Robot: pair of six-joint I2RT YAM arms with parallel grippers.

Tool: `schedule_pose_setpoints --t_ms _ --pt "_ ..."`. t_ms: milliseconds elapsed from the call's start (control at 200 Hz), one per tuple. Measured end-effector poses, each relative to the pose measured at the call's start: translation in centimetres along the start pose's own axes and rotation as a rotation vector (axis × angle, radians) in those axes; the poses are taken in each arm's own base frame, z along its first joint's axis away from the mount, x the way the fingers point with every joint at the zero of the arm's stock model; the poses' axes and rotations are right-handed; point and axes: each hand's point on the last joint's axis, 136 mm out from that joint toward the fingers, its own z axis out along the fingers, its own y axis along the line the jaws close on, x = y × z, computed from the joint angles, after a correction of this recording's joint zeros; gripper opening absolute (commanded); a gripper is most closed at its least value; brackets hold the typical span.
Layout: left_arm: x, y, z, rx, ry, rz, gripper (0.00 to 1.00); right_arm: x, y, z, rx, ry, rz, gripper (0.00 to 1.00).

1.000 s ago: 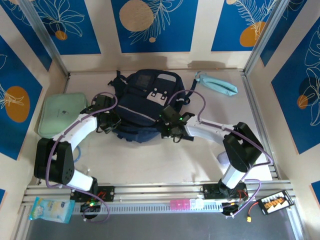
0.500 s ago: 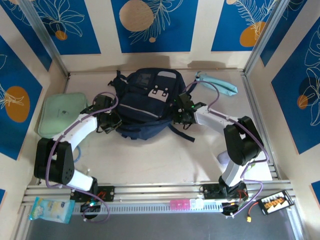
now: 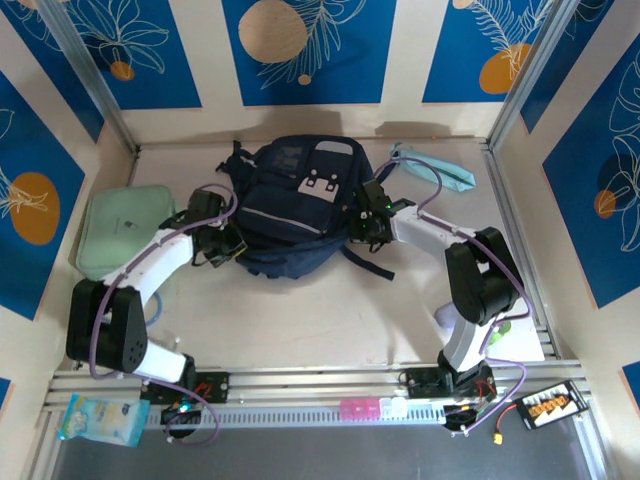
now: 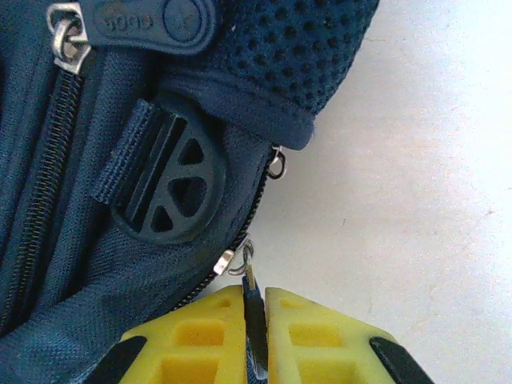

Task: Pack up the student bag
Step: Zip the student bag at the center of the table.

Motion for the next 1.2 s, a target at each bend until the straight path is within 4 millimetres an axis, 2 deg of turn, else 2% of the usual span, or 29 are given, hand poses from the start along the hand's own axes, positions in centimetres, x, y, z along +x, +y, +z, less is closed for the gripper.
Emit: schedule_pose_setpoints --t_ms 125,245,345,435,510,565,660,745,885,965,1095,1200 --pt "2.4 0.0 -0.9 0.019 0.027 0.043 0.0 1.3 -0.9 -0.5 0.012 0.017 0.005 0.19" --pt "5.3 1.0 -1.2 0.014 0.078 0.065 0.0 2.8 -2.2 -1.1 0.042 0.044 0.012 0.33" --pt "6.4 1.5 -1.4 0.007 0.099 0.074 0.0 3.1 -2.8 -1.8 0.059 0.043 0.007 0.48" --pt "6.8 1.3 -1.6 0.012 0.103 0.088 0.18 2.8 -2.9 -3.4 0.044 0.007 -0.001 0.57" --pt "6.9 1.2 -2.0 0.014 0.105 0.123 0.37 1.9 -2.7 -5.5 0.013 -0.055 0.002 0.62" --pt "6.9 0.9 -2.4 0.018 0.104 0.136 0.47 1.2 -2.5 -7.2 -0.019 -0.109 0.002 0.65" --pt "6.2 -0.3 -3.6 0.041 0.078 0.21 0.61 -0.2 -2.4 -10.0 -0.076 -0.205 0.028 0.69" --pt "5.3 -1.8 -5.0 0.073 0.036 0.309 0.73 -0.8 -2.6 -11.5 -0.121 -0.259 0.059 0.71" --pt "4.1 -5.5 -7.1 0.128 -0.04 0.518 0.85 -0.7 -2.7 -11.7 -0.184 -0.264 0.099 0.78" --pt "3.7 -8.1 -7.8 0.157 -0.078 0.667 0.89 -0.6 -2.6 -11.5 -0.208 -0.258 0.114 0.81" --pt "3.6 -11.0 -6.8 0.163 -0.099 0.948 0.9 -0.7 -2.5 -11.3 -0.239 -0.259 0.139 0.86" --pt "3.9 -11.1 -4.5 0.133 -0.07 1.152 0.9 -0.8 -2.6 -11.2 -0.254 -0.26 0.156 0.87"
